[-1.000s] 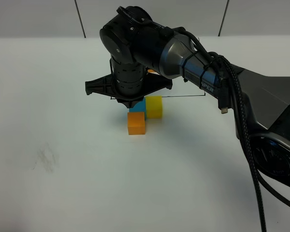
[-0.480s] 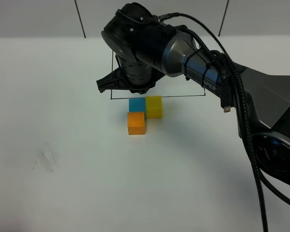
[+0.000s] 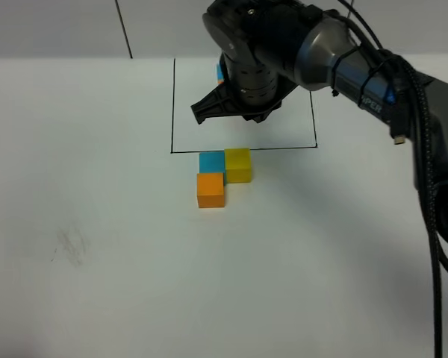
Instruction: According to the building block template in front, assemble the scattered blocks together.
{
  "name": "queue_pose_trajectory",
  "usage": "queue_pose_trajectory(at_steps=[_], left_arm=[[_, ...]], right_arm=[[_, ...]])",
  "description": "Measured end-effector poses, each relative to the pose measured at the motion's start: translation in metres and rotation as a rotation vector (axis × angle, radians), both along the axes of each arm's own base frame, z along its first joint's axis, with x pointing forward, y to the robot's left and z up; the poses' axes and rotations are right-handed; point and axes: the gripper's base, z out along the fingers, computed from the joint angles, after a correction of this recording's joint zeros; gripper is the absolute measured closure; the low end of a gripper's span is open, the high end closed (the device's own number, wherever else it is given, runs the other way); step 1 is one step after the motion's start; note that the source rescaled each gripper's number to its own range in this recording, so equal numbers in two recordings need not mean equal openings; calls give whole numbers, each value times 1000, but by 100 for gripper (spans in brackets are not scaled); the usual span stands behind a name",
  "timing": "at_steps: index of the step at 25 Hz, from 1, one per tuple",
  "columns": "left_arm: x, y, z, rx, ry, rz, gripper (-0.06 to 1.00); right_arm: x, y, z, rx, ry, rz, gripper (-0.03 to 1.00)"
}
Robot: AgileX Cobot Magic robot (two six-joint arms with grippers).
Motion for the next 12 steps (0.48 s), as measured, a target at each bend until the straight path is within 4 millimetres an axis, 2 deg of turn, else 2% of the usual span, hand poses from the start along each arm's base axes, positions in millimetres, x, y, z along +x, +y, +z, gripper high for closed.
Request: queue_pose_trajectory(at_steps=[6,12], left_arm=[[0,0,0,0,0,0,94],[0,0,0,0,0,0,94]], right_arm=[[-8,-43,7,-77,24,-30,96],[-32,-89,8,-140,87,-73,96]])
